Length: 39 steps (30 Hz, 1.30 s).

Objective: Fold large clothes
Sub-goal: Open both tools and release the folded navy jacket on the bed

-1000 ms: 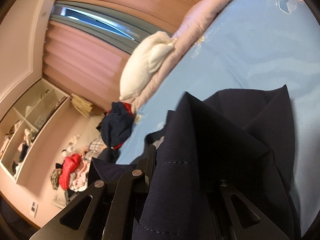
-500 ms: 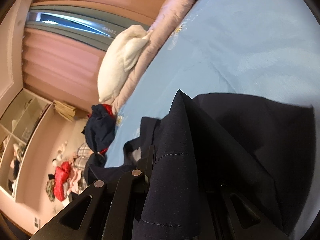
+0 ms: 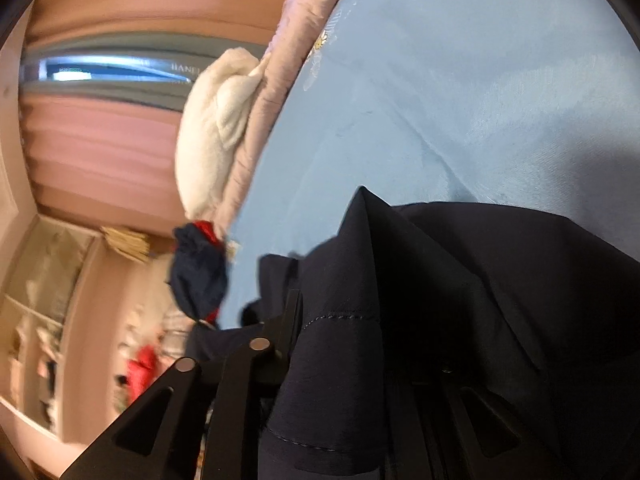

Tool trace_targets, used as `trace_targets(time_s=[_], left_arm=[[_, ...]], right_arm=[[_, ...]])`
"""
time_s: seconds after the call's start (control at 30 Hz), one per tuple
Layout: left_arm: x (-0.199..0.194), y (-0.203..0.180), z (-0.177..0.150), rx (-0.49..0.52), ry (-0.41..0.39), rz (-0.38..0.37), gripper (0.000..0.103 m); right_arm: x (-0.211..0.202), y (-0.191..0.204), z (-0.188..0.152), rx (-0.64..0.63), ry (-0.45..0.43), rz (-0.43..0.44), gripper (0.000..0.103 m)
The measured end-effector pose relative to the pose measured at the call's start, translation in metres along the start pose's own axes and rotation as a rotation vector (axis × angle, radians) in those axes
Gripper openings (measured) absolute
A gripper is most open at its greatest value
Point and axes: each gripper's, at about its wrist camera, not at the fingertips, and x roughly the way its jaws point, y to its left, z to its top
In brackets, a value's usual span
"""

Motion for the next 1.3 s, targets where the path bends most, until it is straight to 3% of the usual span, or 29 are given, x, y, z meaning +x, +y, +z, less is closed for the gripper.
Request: trace_targets(time_s=[0.07,0.13,0.27,0.4,0.47,0.67,0.87,1.03,1.3], left_arm=[[-0.001,-0.003,0.005,0.003,-0.017,-0.041,0.055],[-0.004,-0.009,0.011,0.024,-0.064,-0.022,0.067],[-0.006,-0.017,0.024,0.086,-0.122,0.04,0.067],[-0.014,-0.027,0.019,0.156,-0.128,0.083,0.067],[-0.021,-0.033,0.013,0.202,-0.126,0.098,0.067],[-0.046,-0.054,-0.026,0.384,-0.097,0.143,0.074],[-0.076,-0.043,-0.078,0.454,-0.048,0.162,0.075],[-0.1,-0.023,-0.113,0.441,-0.056,0.2,0.078],[-0.132,0.005,-0.15,0.356,-0.051,0.155,0.078]], right_arm=[[-0.003,0.0,0.002,0.022,-0.017,0.054,0.038],[-0.006,0.004,0.004,0.013,-0.036,0.055,0.045],[-0.018,0.006,0.009,-0.009,-0.124,0.049,0.051],[-0.043,0.014,0.005,-0.057,-0.259,-0.095,0.054],[-0.052,0.019,-0.002,-0.08,-0.276,-0.121,0.054],[-0.079,0.045,-0.033,-0.245,-0.262,-0.249,0.054],[-0.111,0.042,-0.065,-0.297,-0.211,-0.321,0.054],[-0.139,0.035,-0.088,-0.323,-0.193,-0.391,0.054],[-0.156,0.019,-0.113,-0.335,-0.164,-0.438,0.054]])
